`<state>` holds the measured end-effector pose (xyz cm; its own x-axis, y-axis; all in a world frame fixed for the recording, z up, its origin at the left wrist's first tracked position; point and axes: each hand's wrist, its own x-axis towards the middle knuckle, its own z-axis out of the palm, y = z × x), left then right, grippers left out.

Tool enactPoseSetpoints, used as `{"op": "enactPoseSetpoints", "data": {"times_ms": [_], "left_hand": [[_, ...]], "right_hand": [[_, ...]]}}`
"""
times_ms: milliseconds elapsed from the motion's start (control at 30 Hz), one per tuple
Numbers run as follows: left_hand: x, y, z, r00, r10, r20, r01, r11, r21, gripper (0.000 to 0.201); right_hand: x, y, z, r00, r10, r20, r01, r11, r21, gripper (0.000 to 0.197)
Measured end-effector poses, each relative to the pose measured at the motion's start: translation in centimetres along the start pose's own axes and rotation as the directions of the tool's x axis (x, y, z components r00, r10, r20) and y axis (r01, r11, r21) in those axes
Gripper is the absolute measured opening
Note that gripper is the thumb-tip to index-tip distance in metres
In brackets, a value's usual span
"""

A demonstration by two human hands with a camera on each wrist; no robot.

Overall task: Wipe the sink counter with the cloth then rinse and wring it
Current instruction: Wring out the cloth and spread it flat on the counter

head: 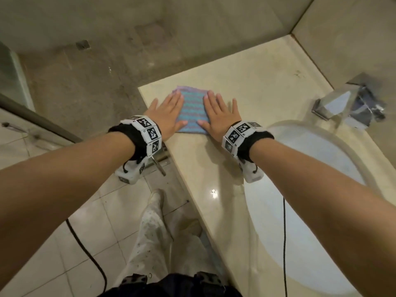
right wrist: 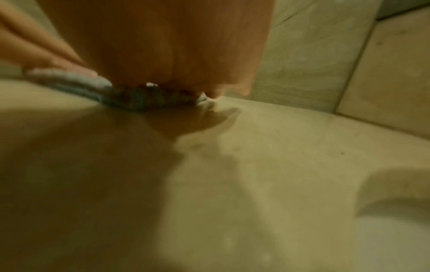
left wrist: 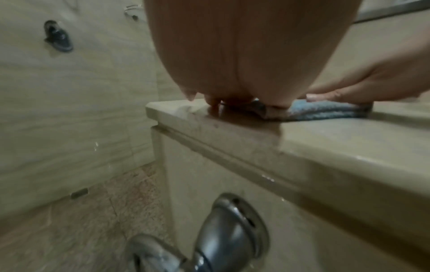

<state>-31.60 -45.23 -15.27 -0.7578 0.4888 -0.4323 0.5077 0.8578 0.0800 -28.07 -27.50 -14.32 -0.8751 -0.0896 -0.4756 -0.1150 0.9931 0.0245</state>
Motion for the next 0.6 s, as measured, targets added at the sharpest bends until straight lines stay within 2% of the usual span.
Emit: {"op": "enactPoseSetpoints", "data": {"times_ms": [100,167,233,267,300,333,400,467,600], "left_hand": [[0.4,-0.1,0.0,0.999,-0.032,0.034,0.030,0.997,0.064,0.071],[0.5,-0.1,-0.6,0.998,-0.039,0.045,0.039,0.999,0.001,0.072],[0.3,-0.4,-1.4,0.999,-0.009,-0.051,0.005,0.997,-0.082,0.069],[0.0,-0.7,-1.8,0.990,0.007,-0.143,-0.023,0.994,-0.111,0.064],[-0.2,-1.0,-2.1,0.973,0.010,-0.231,-0.040,0.991,-0.128,0.057],[-0.4,-1.2,-2.3,0.957,-0.001,-0.289,-0.041,0.989,-0.140,0.052],[-0.7,-1.7,-2.7,0.953,-0.034,-0.301,-0.019,0.985,-0.172,0.043],[-0.6,-2.0,-3.1,0.958,-0.079,-0.274,0.012,0.971,-0.237,0.037],[0.5,-2.0,-4.8,0.964,-0.127,-0.234,0.042,0.941,-0.335,0.030]], "right_hand": [[0.3,-0.1,0.0,1.000,0.013,0.023,-0.012,0.999,-0.032,0.072],[0.1,0.1,-0.8,1.000,0.017,-0.009,-0.017,0.998,0.065,0.067],[-0.1,0.7,-1.6,0.979,0.108,-0.174,-0.055,0.958,0.282,0.053],[-0.2,1.1,-2.0,0.947,0.207,-0.248,-0.092,0.909,0.407,0.045],[-0.4,1.3,-2.2,0.913,0.314,-0.260,-0.145,0.847,0.512,0.039],[-0.3,1.4,-2.5,0.891,0.402,-0.213,-0.211,0.780,0.589,0.035],[0.0,1.2,-2.8,0.871,0.489,-0.046,-0.325,0.644,0.693,0.034],[0.5,0.4,-3.1,0.865,0.495,0.086,-0.393,0.560,0.730,0.039],[1.1,-0.4,-3.6,0.877,0.438,0.199,-0.412,0.469,0.781,0.034]]}}
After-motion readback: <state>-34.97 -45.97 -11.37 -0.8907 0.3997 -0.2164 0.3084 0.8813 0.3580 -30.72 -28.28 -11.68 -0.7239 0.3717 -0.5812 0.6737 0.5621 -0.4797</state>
